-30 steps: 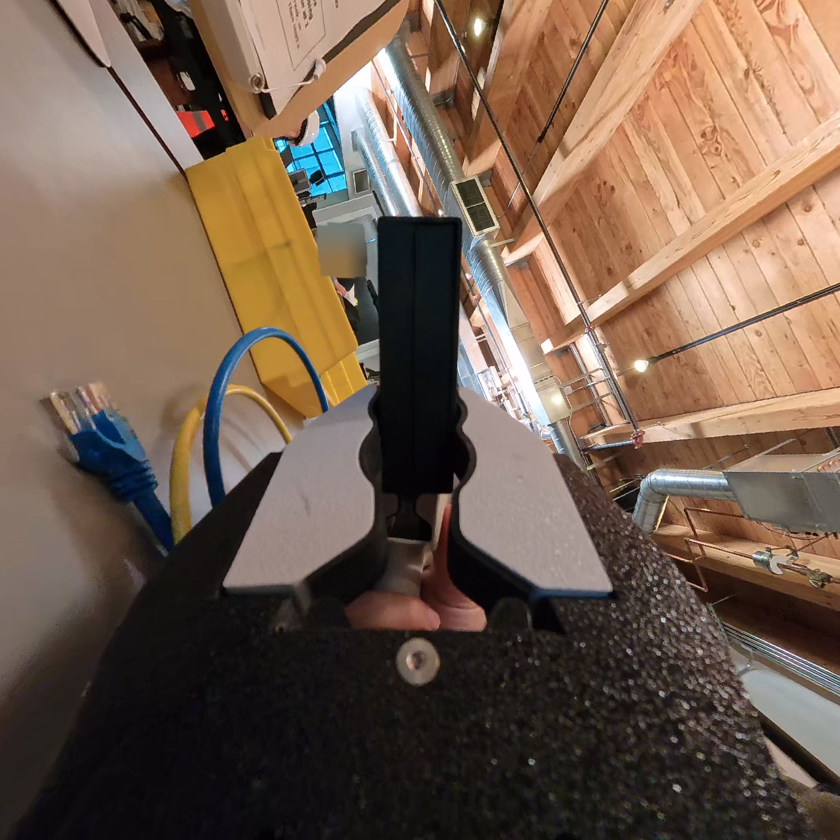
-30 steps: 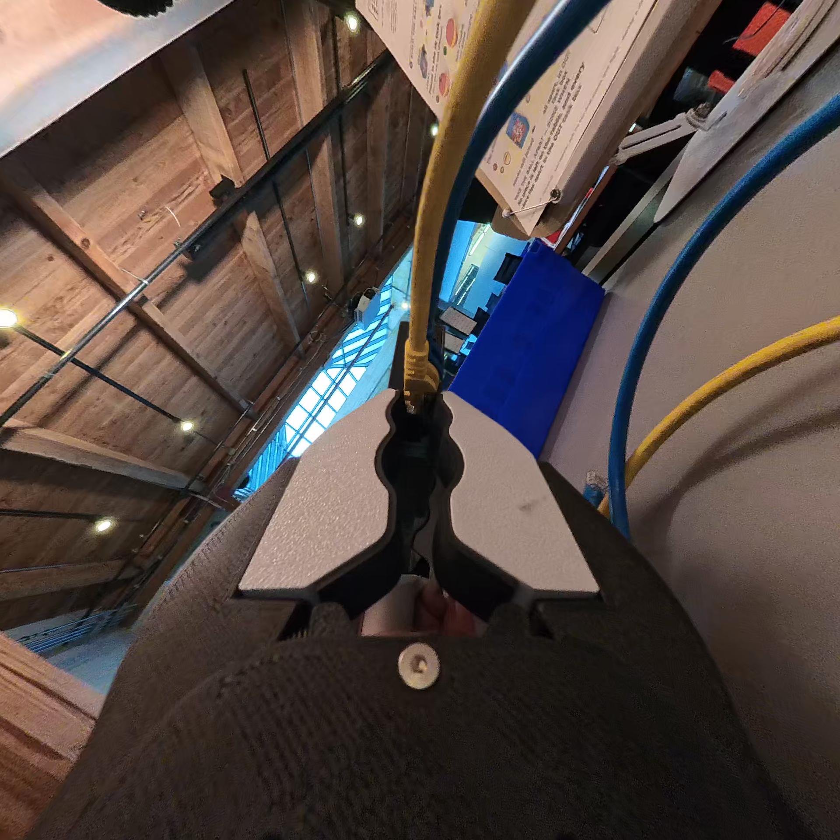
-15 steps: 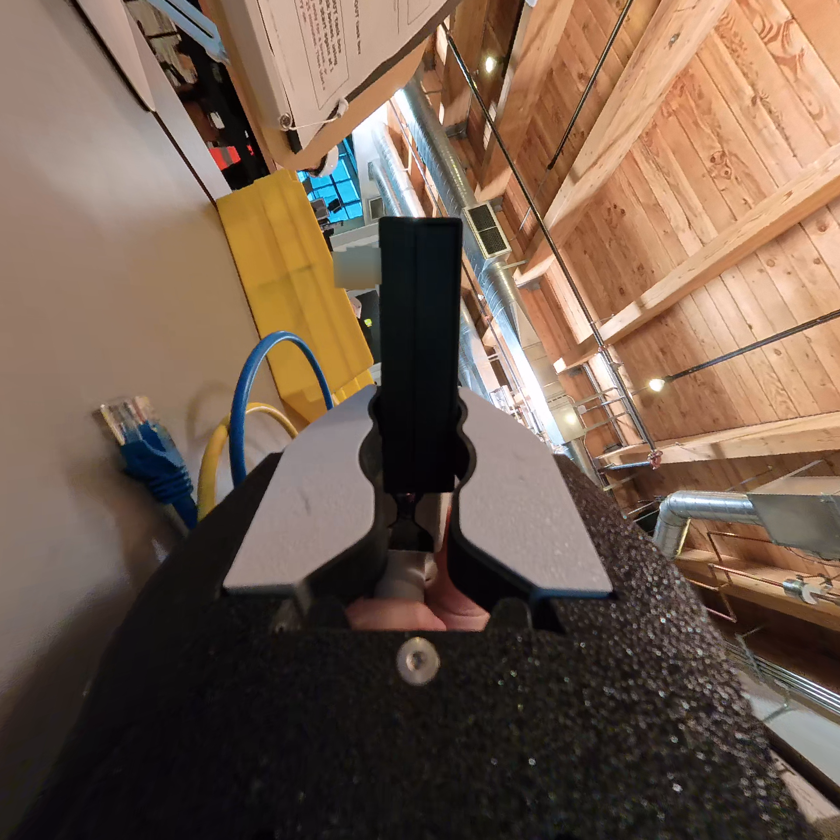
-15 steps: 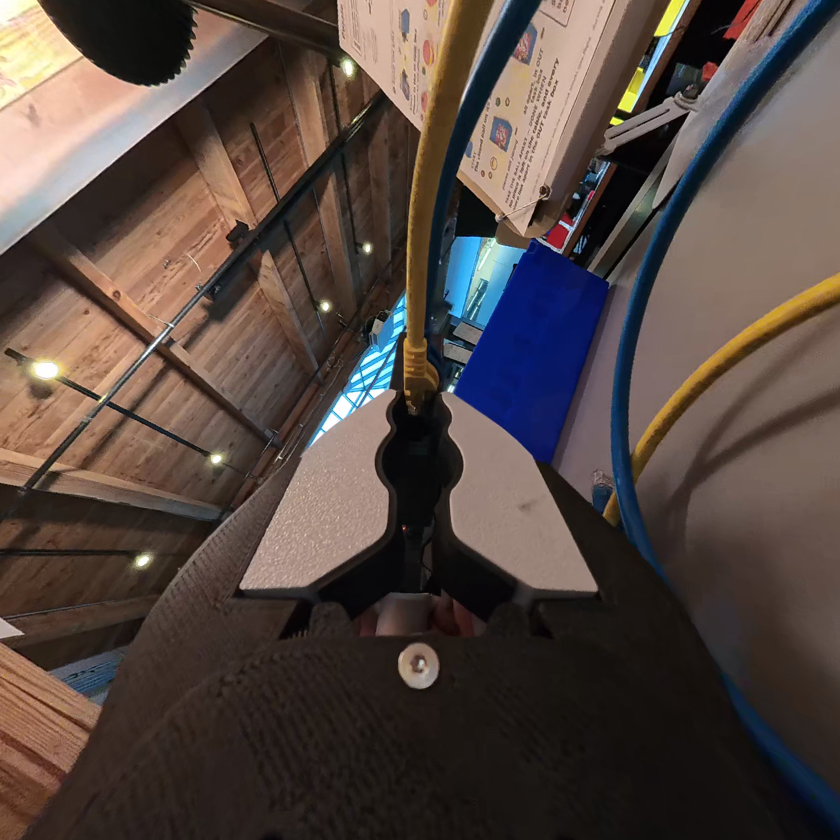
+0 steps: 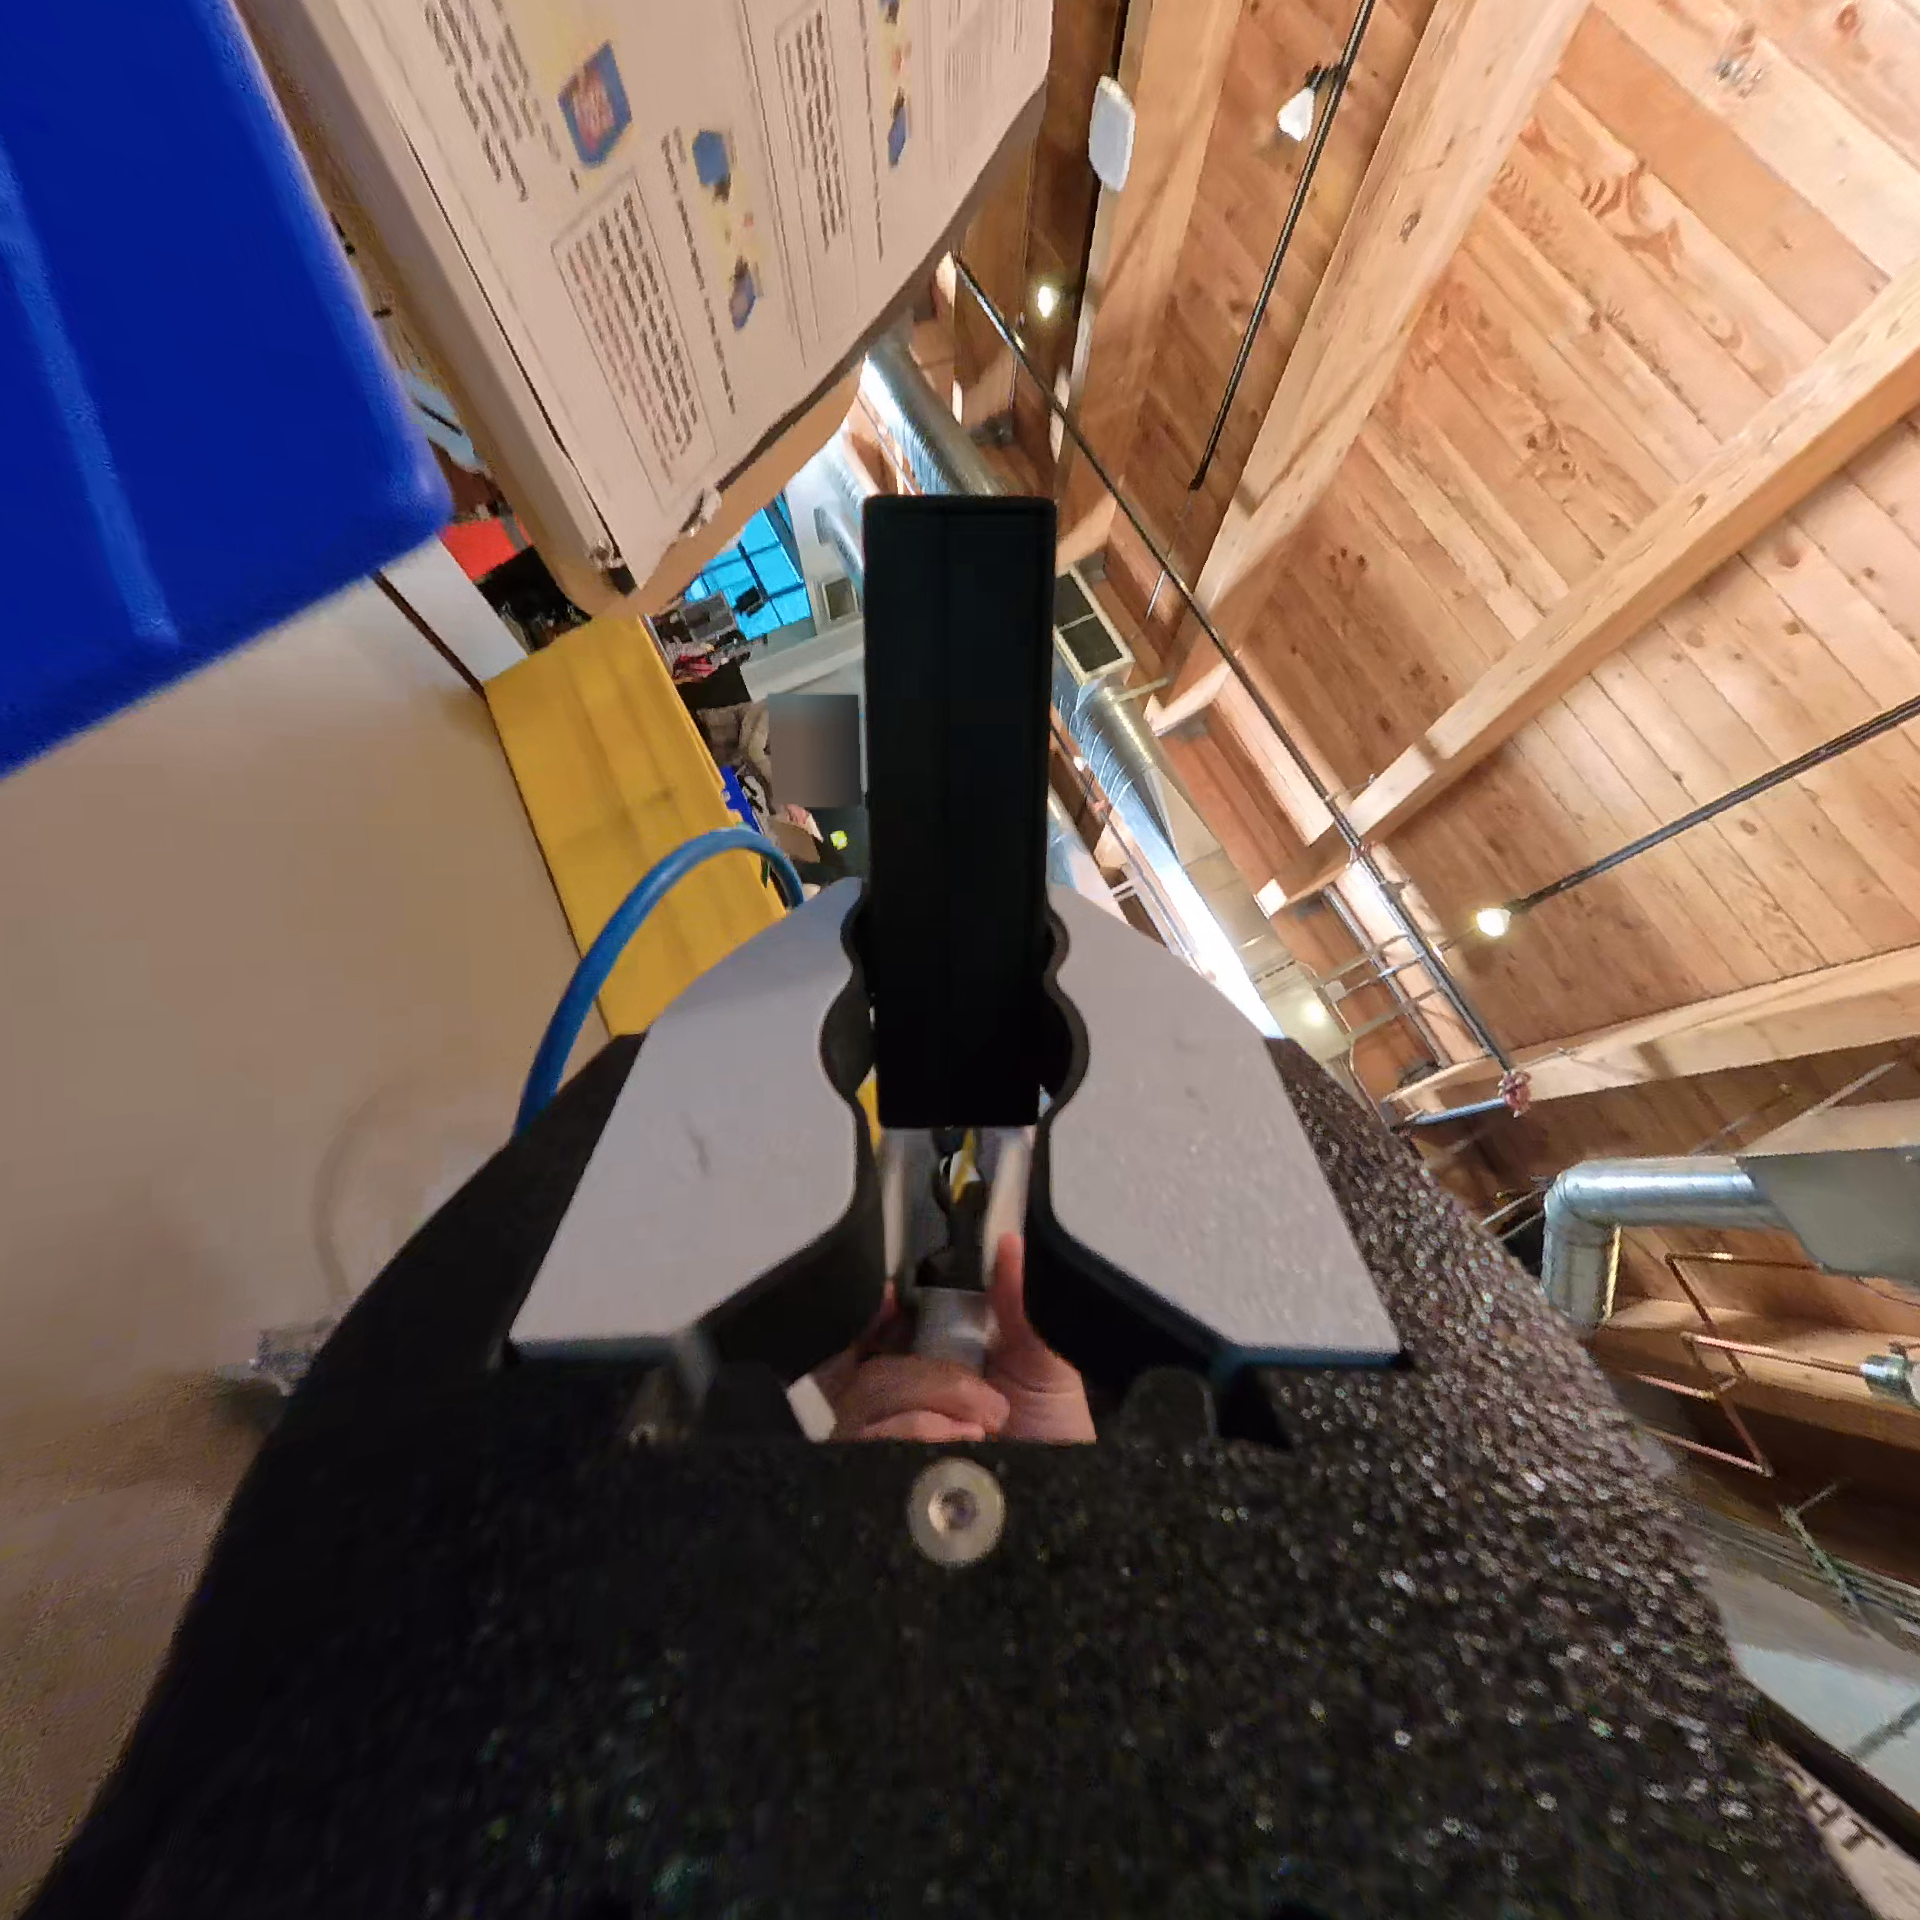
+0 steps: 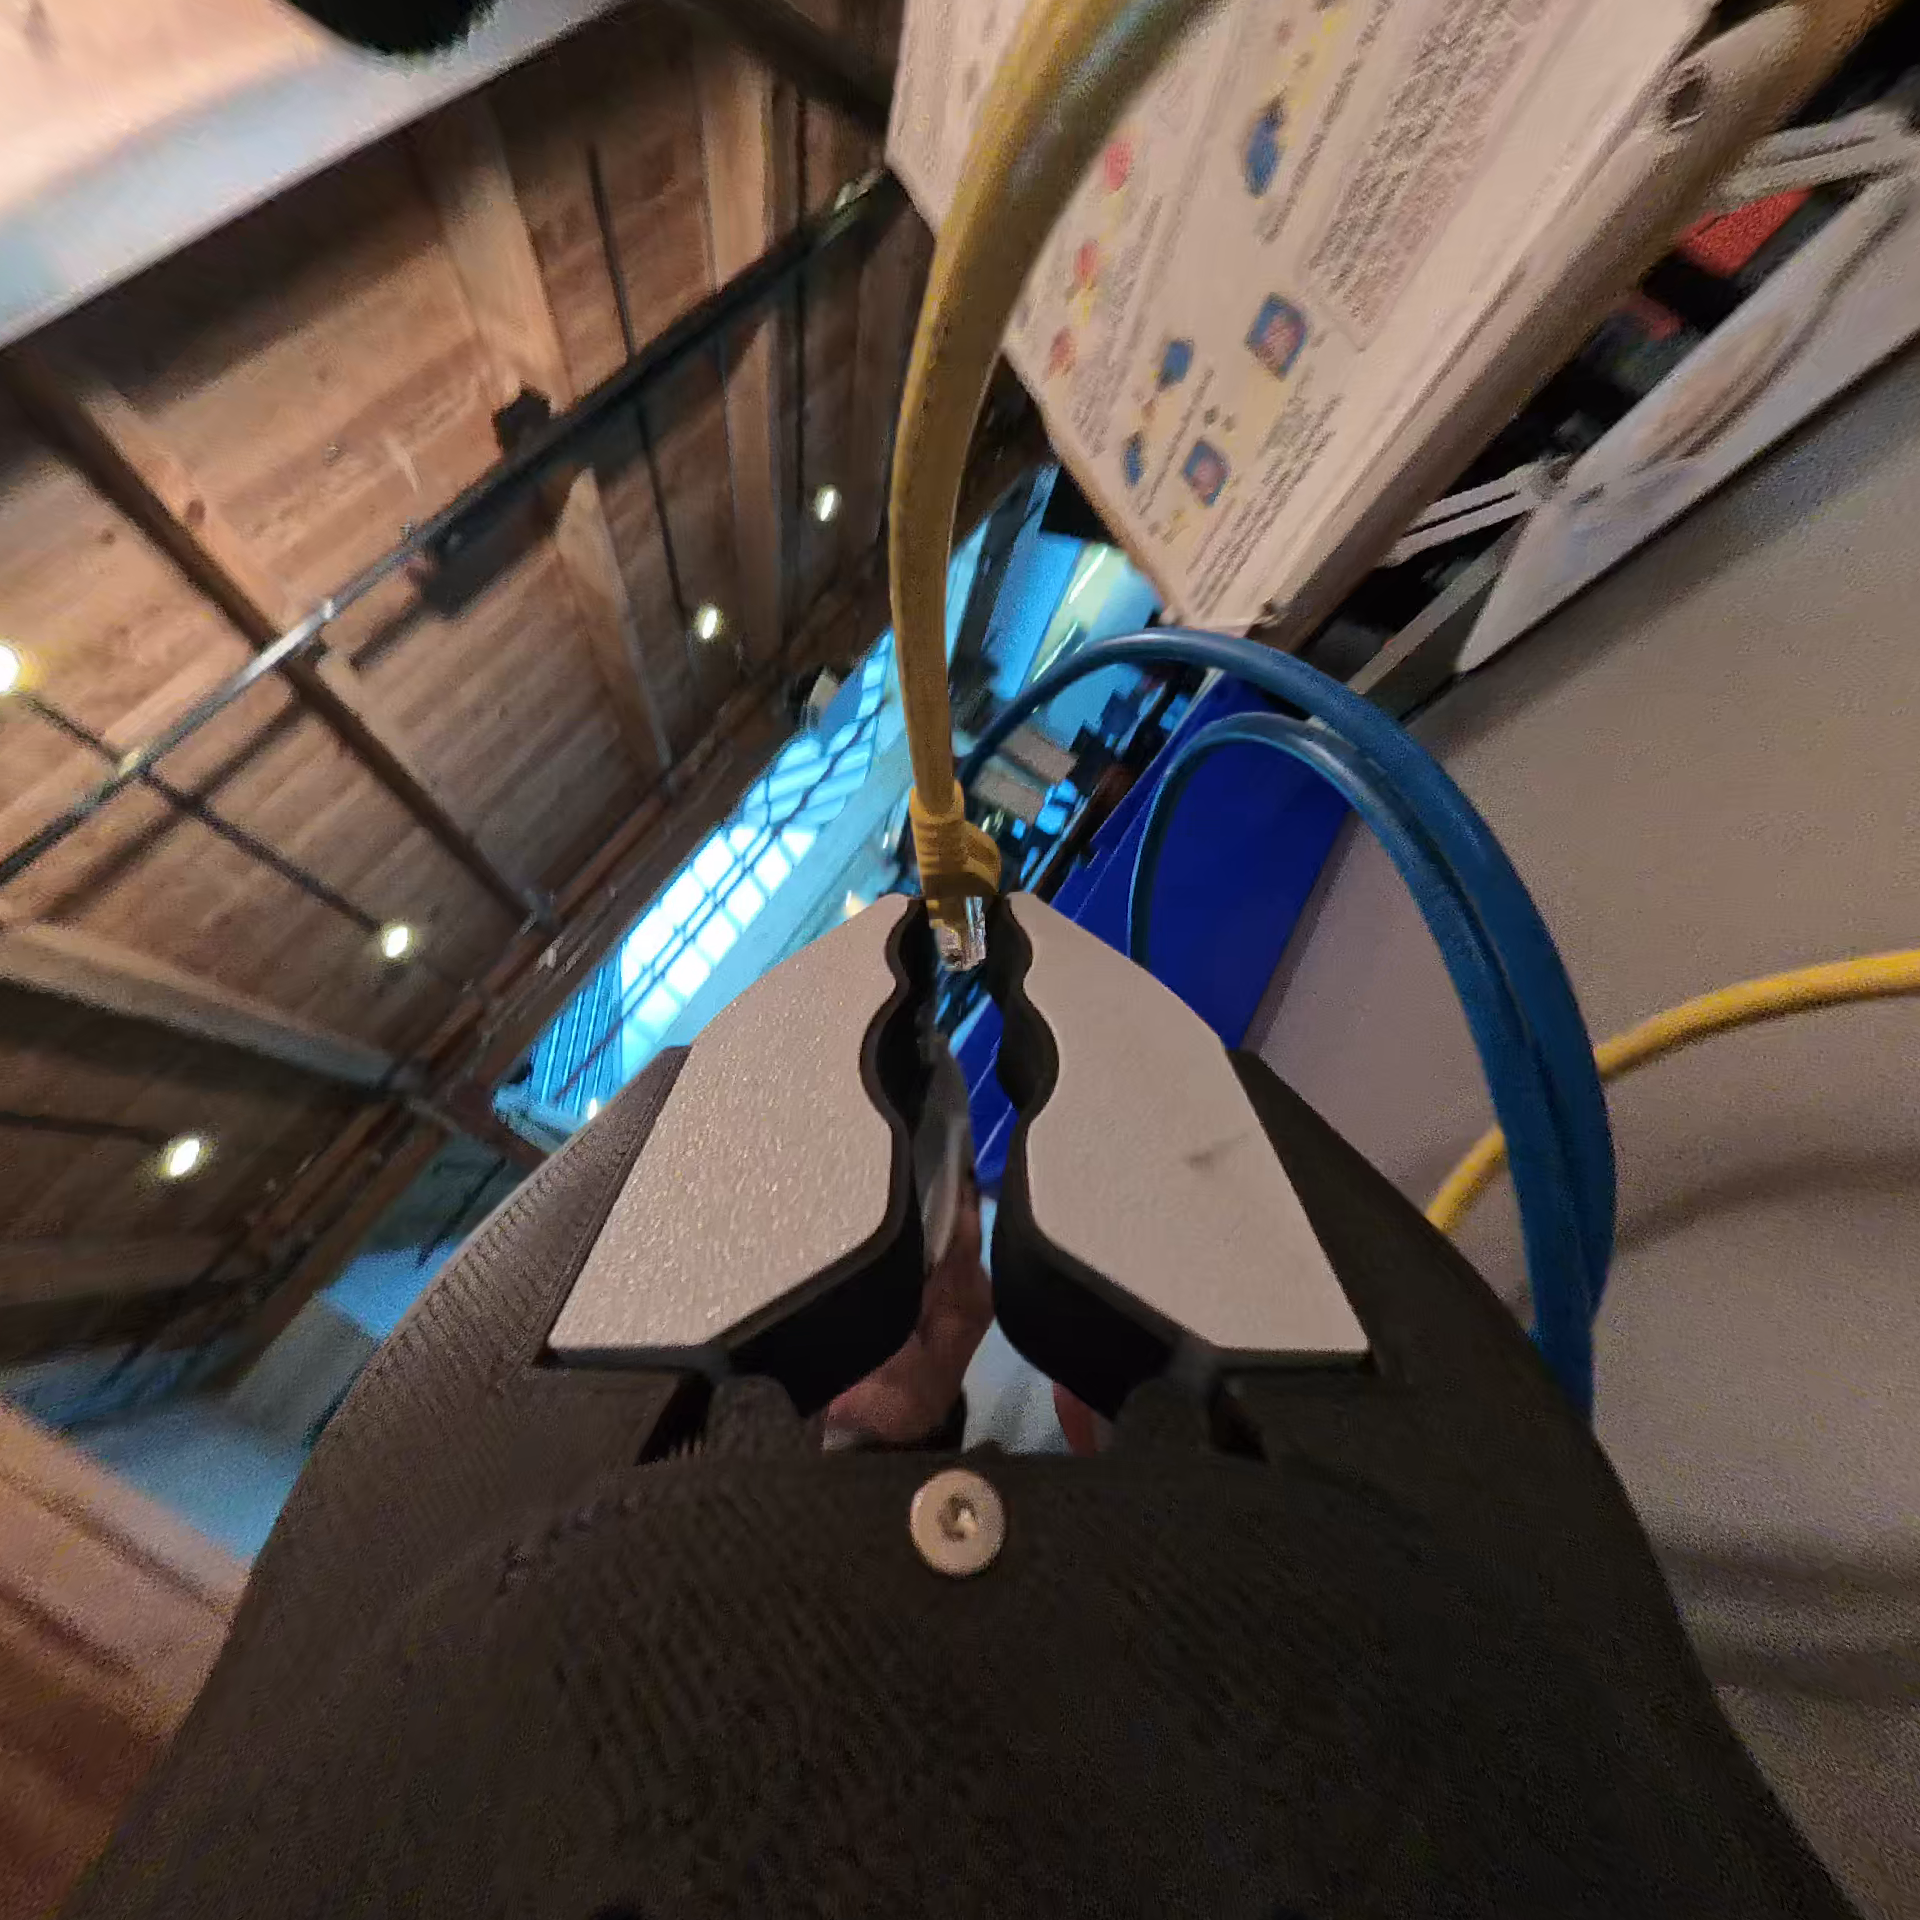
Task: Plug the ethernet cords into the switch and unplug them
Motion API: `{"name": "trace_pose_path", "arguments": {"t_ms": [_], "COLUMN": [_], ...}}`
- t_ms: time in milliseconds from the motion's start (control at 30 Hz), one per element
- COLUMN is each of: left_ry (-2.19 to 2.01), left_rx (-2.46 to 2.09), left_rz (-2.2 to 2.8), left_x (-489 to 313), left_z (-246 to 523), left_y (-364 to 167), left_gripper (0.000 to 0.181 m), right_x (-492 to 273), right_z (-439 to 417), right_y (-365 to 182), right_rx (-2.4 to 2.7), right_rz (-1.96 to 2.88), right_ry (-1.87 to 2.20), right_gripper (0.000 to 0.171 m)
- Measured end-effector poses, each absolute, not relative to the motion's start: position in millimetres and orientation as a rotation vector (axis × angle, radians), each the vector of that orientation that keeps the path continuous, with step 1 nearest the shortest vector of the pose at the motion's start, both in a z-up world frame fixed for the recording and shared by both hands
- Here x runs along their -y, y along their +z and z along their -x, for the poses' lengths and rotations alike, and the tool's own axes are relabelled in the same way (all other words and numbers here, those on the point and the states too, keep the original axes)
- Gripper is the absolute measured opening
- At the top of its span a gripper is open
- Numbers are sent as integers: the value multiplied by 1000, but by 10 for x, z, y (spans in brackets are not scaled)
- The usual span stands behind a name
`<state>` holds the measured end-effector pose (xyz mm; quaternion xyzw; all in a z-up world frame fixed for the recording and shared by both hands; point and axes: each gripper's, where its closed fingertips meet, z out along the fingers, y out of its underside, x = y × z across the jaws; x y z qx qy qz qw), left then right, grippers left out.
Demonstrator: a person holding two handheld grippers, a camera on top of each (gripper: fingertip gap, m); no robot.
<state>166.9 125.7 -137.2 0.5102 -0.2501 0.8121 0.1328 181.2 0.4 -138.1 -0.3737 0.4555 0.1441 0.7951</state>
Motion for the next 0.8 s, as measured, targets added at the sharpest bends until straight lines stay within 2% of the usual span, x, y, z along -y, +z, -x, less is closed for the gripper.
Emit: {"name": "trace_pose_path", "arguments": {"t_ms": [233,433,633,733,800], "left_ry": [2430,2462,2463,2472,2427], "left_rx": [615,641,560,571,623], "left_rz": [-1533,-1497,-1459,-1419,-1405], "left_x": [-1708,-1763,-1844,-1821,-1713], "left_z": [-1741,-1733,-1750,-1733,-1730], "left_y": [-1304,-1191,-1159,-1106,-1128], "left_gripper": [27,27,27,27,27], "right_x": [204,832,1238,1374,1304], "right_z": [-1578,-1959,-2467,-2488,-2314], "right_y": [-1088,-856,-339,-703,-1111], "right_rx": [-715,-617,-624,-688,-722], "right_rz": [1537,2011,2131,2305,2392], "right_ry": [190,0,-243,-229,-62], "right_gripper": [12,12,0,0,0]}}
